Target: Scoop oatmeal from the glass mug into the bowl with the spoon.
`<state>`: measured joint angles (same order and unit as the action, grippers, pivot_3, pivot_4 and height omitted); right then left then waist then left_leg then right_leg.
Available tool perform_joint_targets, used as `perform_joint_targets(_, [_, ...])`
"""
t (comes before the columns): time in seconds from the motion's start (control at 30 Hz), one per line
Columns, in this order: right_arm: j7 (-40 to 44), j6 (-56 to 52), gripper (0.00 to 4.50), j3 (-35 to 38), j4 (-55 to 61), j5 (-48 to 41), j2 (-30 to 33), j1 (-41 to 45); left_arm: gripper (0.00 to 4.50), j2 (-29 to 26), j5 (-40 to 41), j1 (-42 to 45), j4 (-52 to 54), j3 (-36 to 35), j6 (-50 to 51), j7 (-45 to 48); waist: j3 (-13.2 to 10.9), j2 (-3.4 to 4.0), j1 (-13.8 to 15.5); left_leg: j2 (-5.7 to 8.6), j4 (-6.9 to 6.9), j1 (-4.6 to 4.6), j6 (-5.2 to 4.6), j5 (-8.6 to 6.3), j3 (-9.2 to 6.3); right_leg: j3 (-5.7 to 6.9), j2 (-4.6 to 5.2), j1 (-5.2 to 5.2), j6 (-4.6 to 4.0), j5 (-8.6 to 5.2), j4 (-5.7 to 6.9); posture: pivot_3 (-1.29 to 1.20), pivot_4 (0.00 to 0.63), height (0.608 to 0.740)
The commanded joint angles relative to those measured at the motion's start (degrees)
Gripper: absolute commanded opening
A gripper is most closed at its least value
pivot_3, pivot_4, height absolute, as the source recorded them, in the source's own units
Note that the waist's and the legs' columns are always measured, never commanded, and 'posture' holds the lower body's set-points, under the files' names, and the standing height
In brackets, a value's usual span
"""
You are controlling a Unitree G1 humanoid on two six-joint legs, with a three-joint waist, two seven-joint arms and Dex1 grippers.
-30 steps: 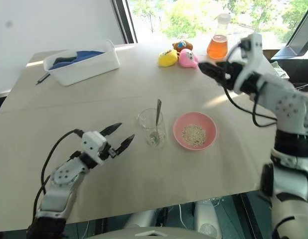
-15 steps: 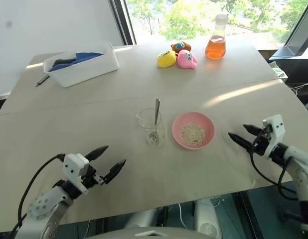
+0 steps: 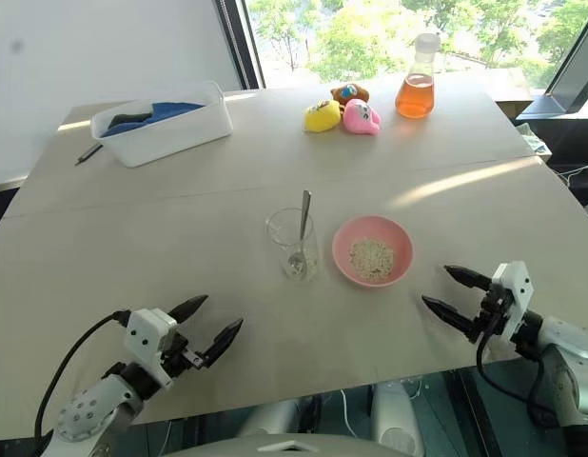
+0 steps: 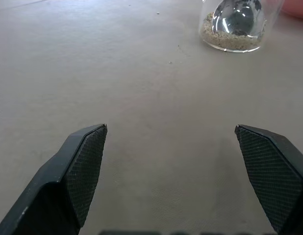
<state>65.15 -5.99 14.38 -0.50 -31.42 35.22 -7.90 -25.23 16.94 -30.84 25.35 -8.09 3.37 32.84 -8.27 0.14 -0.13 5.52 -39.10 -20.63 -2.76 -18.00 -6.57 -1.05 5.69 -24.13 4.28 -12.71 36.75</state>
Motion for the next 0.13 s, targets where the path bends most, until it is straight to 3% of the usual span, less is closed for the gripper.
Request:
perform_joint_targets(0.03, [1.59,2.14,4.45,0.46,-1.24,0.35,0.24,0.64,4.48,0.56,-0.81,-0.85,1.80,0.44,-0.44,-0.63,0.00,0.00,0.08,0.00,0.00,0.00,0.00,0.00,0.00,0.00,0.05,0.00,0.00,0.00,0.00,0.00,0.150,0.740])
perform_joint_targets(0.13, [1.94,2.57,4.45,0.59,-2.41,0.54,0.28,1.12,4.48,0.60,-2.37,-0.55,1.65,0.79,0.02,-1.67,0.00,0.00,0.13,0.00,0.00,0.00,0.00,0.00,-0.02,0.02,0.08,0.00,0.00,0.00,0.00,0.00,0.150,0.740])
